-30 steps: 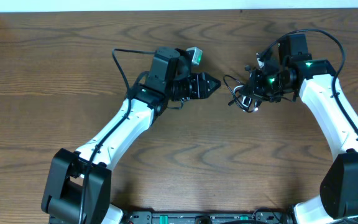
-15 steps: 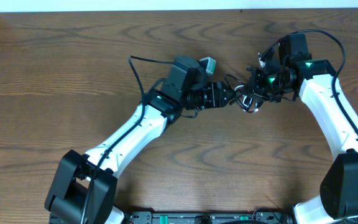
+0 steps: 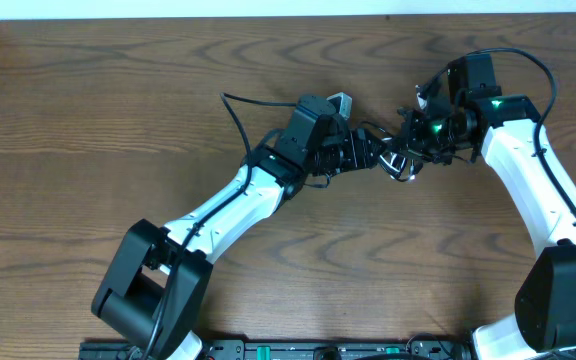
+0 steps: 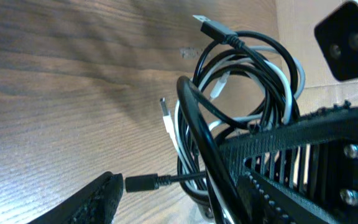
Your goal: Untangle cables
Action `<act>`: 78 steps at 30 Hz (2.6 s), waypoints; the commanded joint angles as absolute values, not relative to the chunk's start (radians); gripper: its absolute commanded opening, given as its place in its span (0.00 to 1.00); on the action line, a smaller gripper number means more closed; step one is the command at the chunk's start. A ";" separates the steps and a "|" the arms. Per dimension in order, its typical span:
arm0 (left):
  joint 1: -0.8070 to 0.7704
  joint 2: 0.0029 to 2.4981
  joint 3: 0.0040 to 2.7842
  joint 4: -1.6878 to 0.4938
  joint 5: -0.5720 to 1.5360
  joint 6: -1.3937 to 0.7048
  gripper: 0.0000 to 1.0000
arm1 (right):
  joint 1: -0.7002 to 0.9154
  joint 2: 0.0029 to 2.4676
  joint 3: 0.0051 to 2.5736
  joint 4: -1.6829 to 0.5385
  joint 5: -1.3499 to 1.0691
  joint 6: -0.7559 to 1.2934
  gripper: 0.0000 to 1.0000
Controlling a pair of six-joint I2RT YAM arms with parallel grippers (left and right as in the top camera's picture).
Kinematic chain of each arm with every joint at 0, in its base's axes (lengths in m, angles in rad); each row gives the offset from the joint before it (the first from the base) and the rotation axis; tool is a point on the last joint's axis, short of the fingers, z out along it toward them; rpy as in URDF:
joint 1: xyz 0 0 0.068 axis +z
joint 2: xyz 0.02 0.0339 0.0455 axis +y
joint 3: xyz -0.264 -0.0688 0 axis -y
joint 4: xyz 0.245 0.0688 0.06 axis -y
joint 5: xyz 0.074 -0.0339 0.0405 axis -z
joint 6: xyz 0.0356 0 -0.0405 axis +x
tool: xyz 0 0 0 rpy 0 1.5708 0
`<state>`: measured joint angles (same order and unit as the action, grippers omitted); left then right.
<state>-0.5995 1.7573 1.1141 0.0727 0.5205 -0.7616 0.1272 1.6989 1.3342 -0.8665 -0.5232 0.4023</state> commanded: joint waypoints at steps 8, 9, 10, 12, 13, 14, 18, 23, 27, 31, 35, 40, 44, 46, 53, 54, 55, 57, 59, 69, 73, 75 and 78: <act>-0.633 1.812 1.116 0.097 0.514 -0.811 0.49 | 0.126 1.691 1.342 -0.859 -0.557 0.408 0.01; -0.636 1.816 1.116 0.099 0.513 -0.811 0.49 | 0.126 1.691 1.342 -0.858 -0.557 0.408 0.01; -0.639 1.818 1.116 0.102 0.512 -0.811 0.49 | 0.126 1.691 1.342 -0.856 -0.558 0.408 0.01; -0.641 1.820 1.116 0.107 0.511 -0.814 0.49 | 0.126 1.691 1.342 -0.852 -0.561 0.408 0.01; -0.641 1.821 1.116 0.108 0.510 -0.814 0.49 | 0.126 1.691 1.342 -0.851 -0.560 0.412 0.01; -0.641 1.821 1.116 0.108 0.510 -0.814 0.48 | 0.126 1.691 1.342 -0.848 -0.561 0.415 0.01; -0.641 1.821 1.116 0.107 0.509 -0.814 0.22 | 0.125 1.691 1.342 -0.815 -0.602 0.425 0.01; -0.640 1.821 1.116 0.089 0.459 -0.813 0.07 | 0.110 1.691 1.342 -0.691 -0.790 0.479 0.01; -0.624 1.821 1.116 0.012 0.371 -0.753 0.07 | 0.076 1.691 1.342 -0.653 -0.876 0.502 0.01; -0.587 1.821 1.116 -0.057 0.345 -0.634 0.07 | 0.009 1.691 1.342 -0.651 -1.018 0.500 0.01; -0.528 1.821 1.116 -0.096 0.345 -0.519 0.07 | -0.089 1.691 1.342 -0.603 -1.271 0.492 0.01; -0.447 1.812 1.117 -0.145 0.346 -0.435 0.07 | -0.211 1.691 1.342 -0.595 -1.324 0.463 0.01; -0.394 1.769 1.117 -0.190 0.347 -0.365 0.07 | -0.281 1.691 1.341 -0.688 -1.085 0.435 0.01; -0.381 1.727 1.117 -0.209 0.347 -0.339 0.07 | -0.289 1.691 1.342 -0.762 -0.913 0.410 0.01; -0.383 1.533 1.117 -0.242 0.387 -0.303 0.07 | -0.239 1.691 1.341 -0.891 -0.699 0.322 0.02; -0.383 1.501 1.117 -0.242 0.421 -0.304 0.07 | -0.223 1.691 1.341 -0.888 -0.754 0.277 0.19; -0.383 1.483 1.117 -0.242 0.445 -0.304 0.06 | -0.212 1.691 1.341 -0.882 -0.812 0.240 0.35; -0.383 1.459 1.117 -0.242 0.485 -0.304 0.07 | -0.197 1.691 1.341 -0.871 -0.927 0.191 0.52; -0.383 1.447 1.117 -0.242 0.517 -0.305 0.08 | -0.188 1.691 1.341 -0.862 -1.012 0.174 0.56; -0.383 1.444 1.117 -0.239 0.553 -0.377 0.07 | -0.062 1.691 1.341 -0.834 -1.003 0.270 0.57; -0.383 1.444 1.116 -0.242 0.554 -0.425 0.07 | 0.020 1.691 1.341 -0.771 -0.902 0.398 0.56; -0.383 1.444 1.116 -0.242 0.554 -0.432 0.08 | 0.057 1.691 1.341 -0.735 -0.879 0.450 0.56; -0.384 1.444 1.116 -0.242 0.554 -0.432 0.07 | 0.101 1.691 1.341 -0.696 -0.832 0.520 0.55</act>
